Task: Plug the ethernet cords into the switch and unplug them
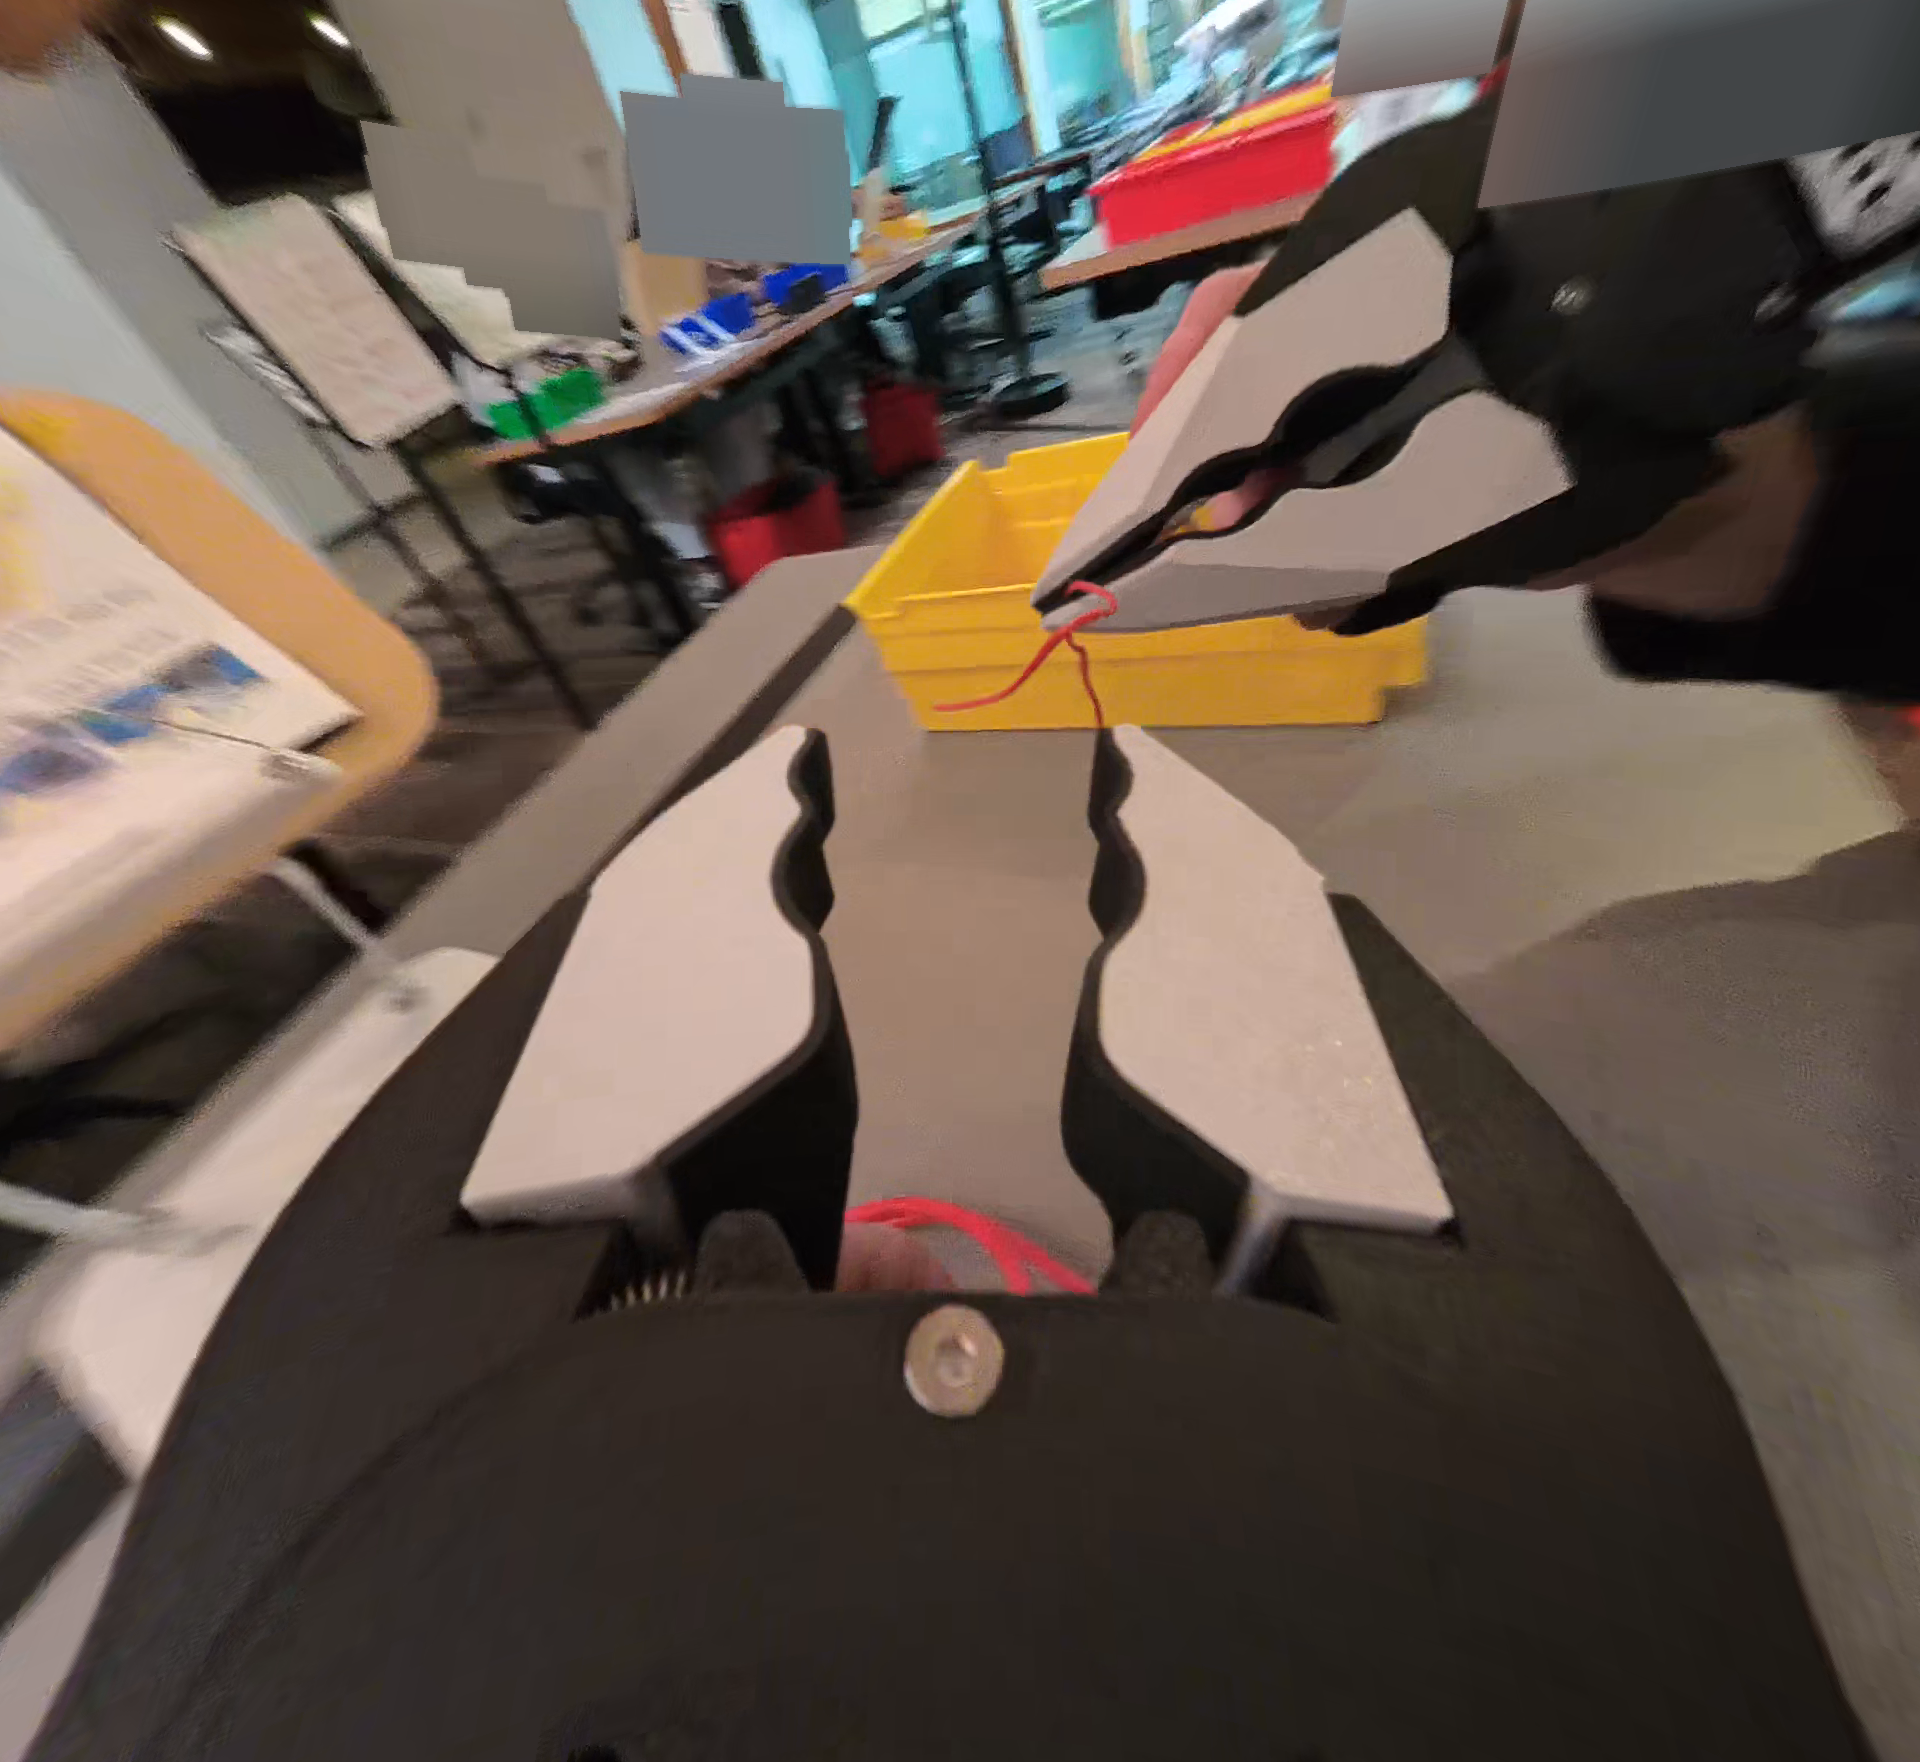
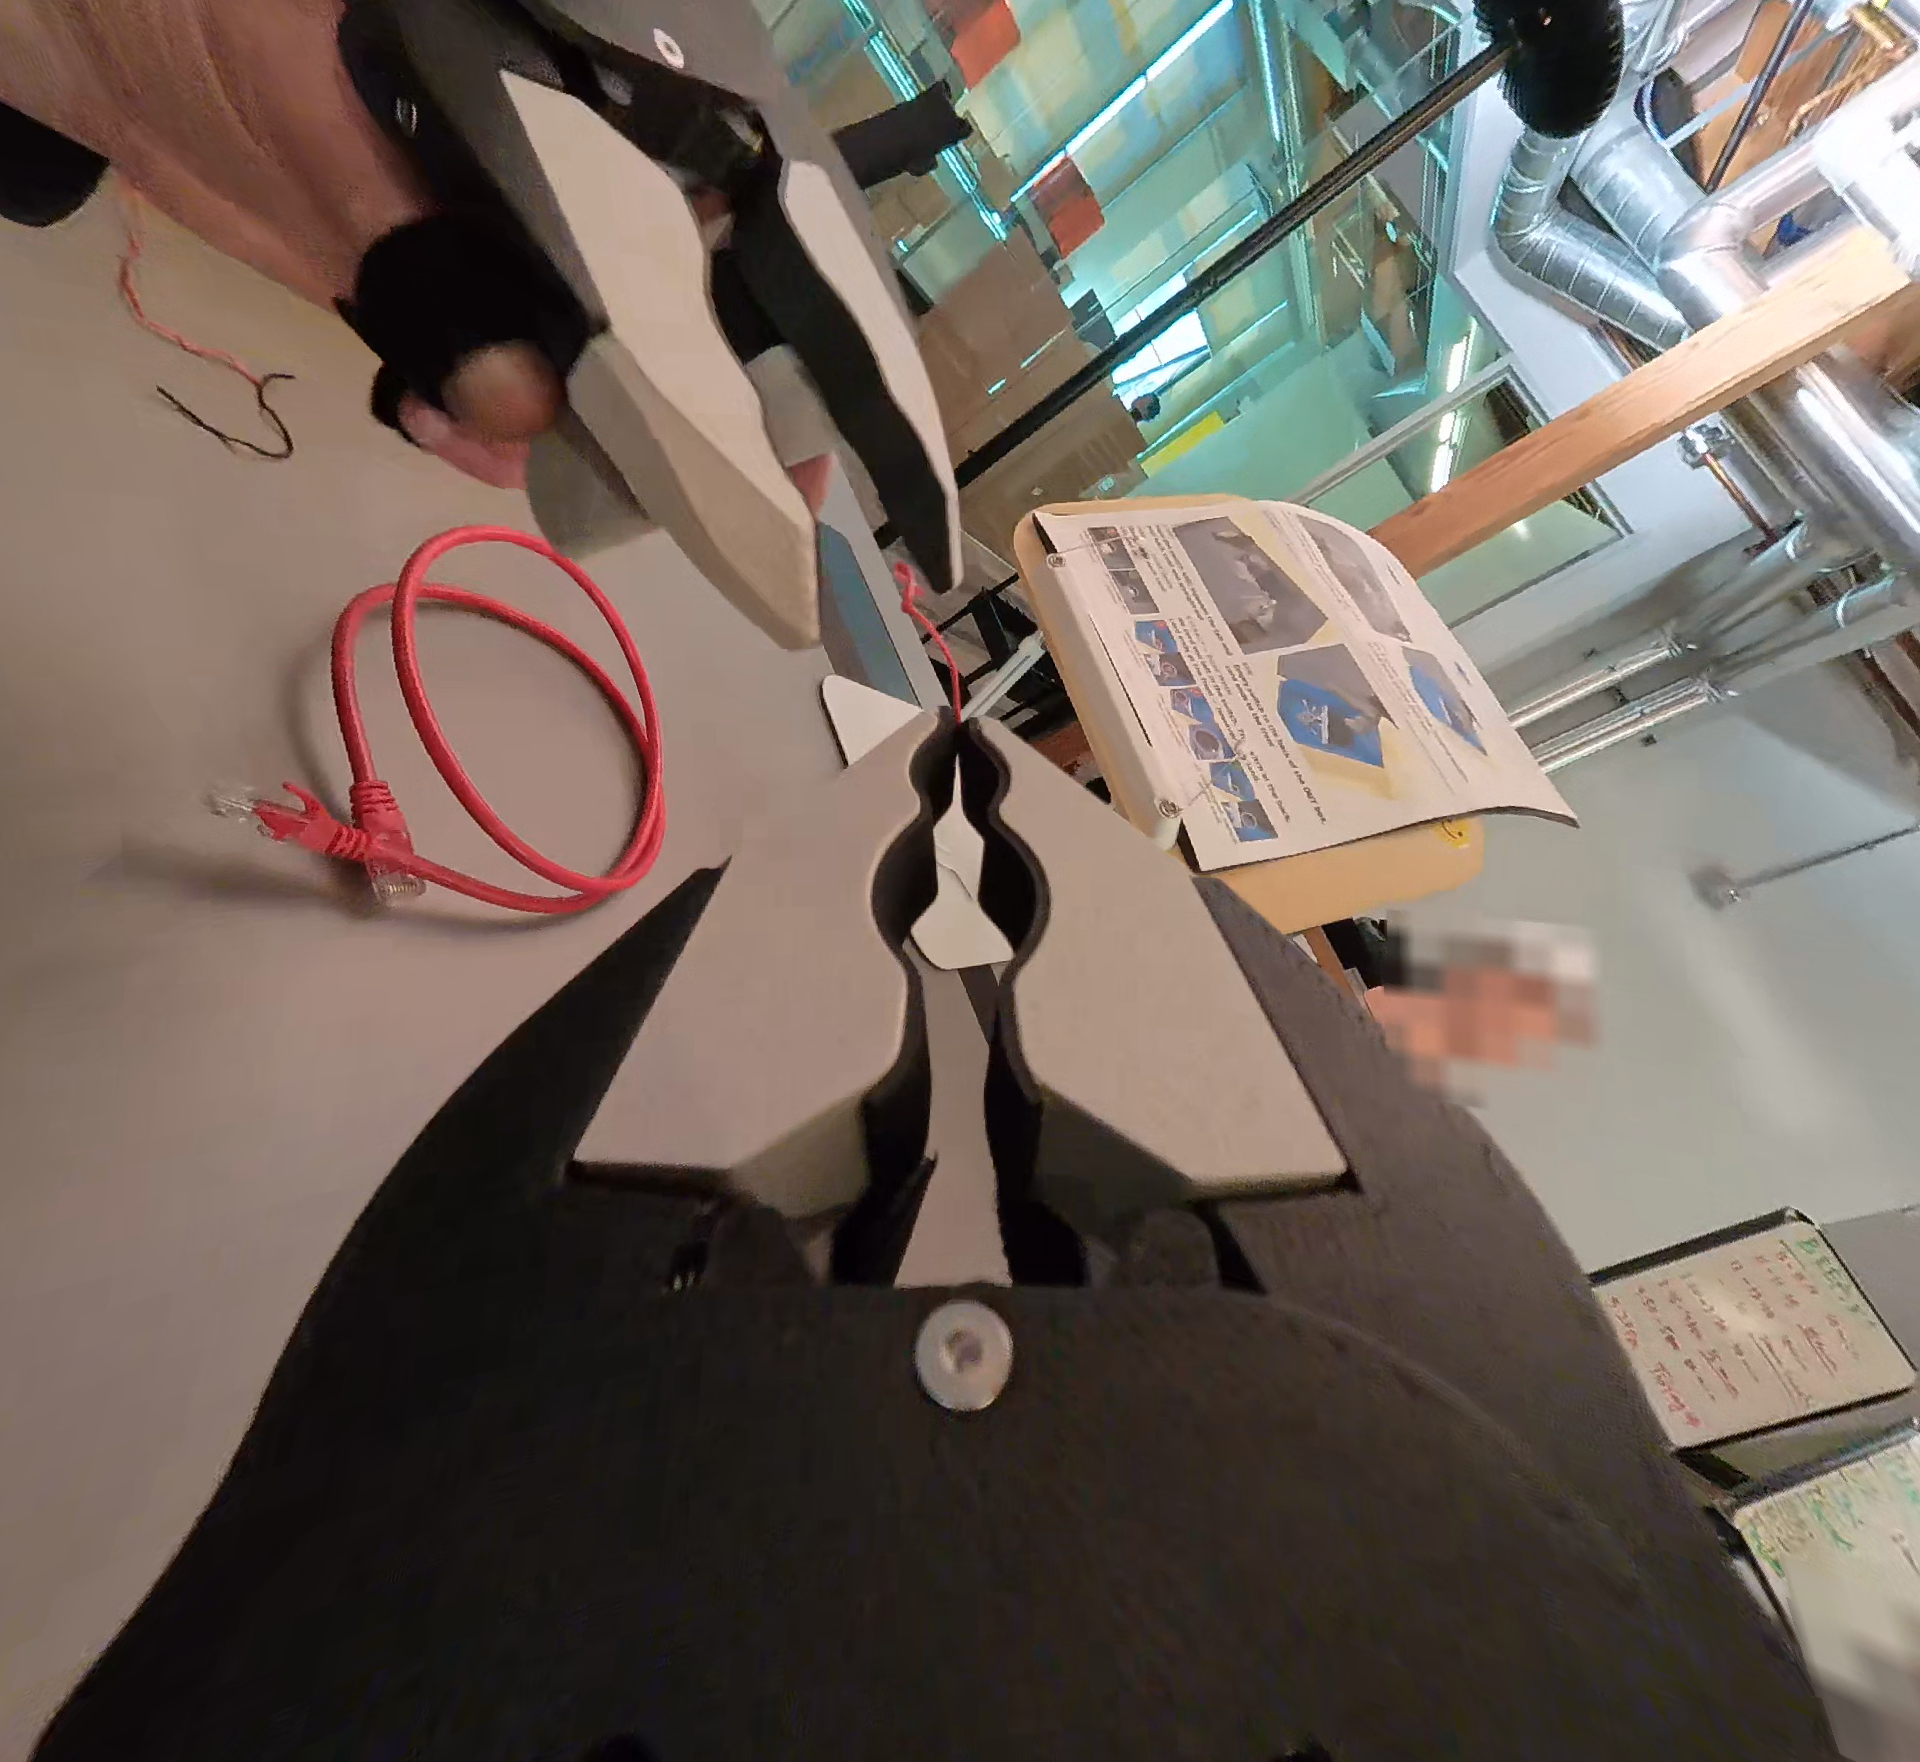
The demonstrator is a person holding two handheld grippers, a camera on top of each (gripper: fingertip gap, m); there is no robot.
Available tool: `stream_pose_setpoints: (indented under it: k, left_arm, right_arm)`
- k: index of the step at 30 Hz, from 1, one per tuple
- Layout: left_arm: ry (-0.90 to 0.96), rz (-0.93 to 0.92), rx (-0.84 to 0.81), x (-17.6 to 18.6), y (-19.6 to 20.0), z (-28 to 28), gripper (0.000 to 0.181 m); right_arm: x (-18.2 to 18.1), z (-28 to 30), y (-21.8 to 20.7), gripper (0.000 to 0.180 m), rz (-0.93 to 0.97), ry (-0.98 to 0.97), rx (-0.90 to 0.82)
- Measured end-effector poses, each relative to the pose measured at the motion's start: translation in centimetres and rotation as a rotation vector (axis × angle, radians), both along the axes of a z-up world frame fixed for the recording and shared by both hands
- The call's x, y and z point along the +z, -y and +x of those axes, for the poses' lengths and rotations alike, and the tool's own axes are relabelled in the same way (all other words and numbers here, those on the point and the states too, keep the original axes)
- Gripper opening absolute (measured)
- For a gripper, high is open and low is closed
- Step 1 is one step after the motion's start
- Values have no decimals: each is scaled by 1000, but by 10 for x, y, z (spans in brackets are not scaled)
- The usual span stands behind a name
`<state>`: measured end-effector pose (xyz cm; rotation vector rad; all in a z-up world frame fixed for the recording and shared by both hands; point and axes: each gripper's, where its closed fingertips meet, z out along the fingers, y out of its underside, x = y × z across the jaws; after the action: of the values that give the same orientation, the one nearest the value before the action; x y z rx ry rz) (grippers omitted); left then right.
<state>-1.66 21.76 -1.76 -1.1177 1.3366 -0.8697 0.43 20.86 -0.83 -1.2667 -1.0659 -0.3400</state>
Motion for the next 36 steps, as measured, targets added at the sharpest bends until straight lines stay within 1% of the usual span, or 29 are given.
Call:
stream_pose_setpoints:
  k: [2, 4, 6, 7, 8, 12, 15, 18, 20, 25, 27, 29, 30, 32, 34, 35, 36]
  left_arm:
    - [8, 111, 59, 4, -1, 1, 38]
    - [3, 175, 68, 6, 2, 1, 30]
    - [-24, 218, 72, 4, 4, 2, 25]
    - [-34, 238, 74, 3, 4, 2, 20]
    - [-52, 255, 69, 1, 5, 2, 11]
    - [-90, 269, 41, -3, 11, 4, 7]
    - [-144, 253, 66, -9, 6, 4, 2]
    - [-170, 175, 40, -15, 9, 7, 1]
    - [-170, 62, -7, -17, 13, 8, 1]
    - [-40, -478, -252, -17, 38, 19, 1]
    - [-11, -613, -310, -19, 41, 21, 1]
    - [34, -653, -336, -14, 40, 21, 1]
    - [56, -631, -337, -12, 40, 21, 1]
    - [44, -597, -293, -15, 36, 22, 10]
    - [54, -627, -302, -15, 36, 24, 40]
    - [45, -635, -316, -17, 38, 24, 45]
    - [43, -631, -320, -18, 39, 25, 45]
  right_arm:
    - [-2, -2, 0, 0, 6, 26, -3]
    - [-4, -5, 1, 0, 8, 51, -3]
    - [-3, -6, 2, 0, 13, 56, -1]
    - [-3, -7, 2, 0, 14, 57, 0]
    - [-3, -7, 2, 0, 17, 62, -2]
    - [-2, -6, 1, 0, 25, 70, -11]
    - [-3, -4, 0, 0, 26, 81, -24]
    - [-4, -2, -2, 0, 30, 82, -43]
    - [-2, 0, -3, 0, 42, 87, -65]
    - [6, 6, -5, 0, 95, 95, -123]
    - [8, 7, -5, 0, 107, 90, -132]
    - [9, 7, -6, 0, 106, 63, -135]
    - [10, 7, -6, 0, 101, 40, -130]
    - [15, 6, -5, 0, 92, -30, -103]
    - [20, 3, -2, 0, 61, -143, -53]
    - [22, 3, -1, 0, 44, -209, -23]
    - [24, 2, 0, 0, 28, -266, 0]
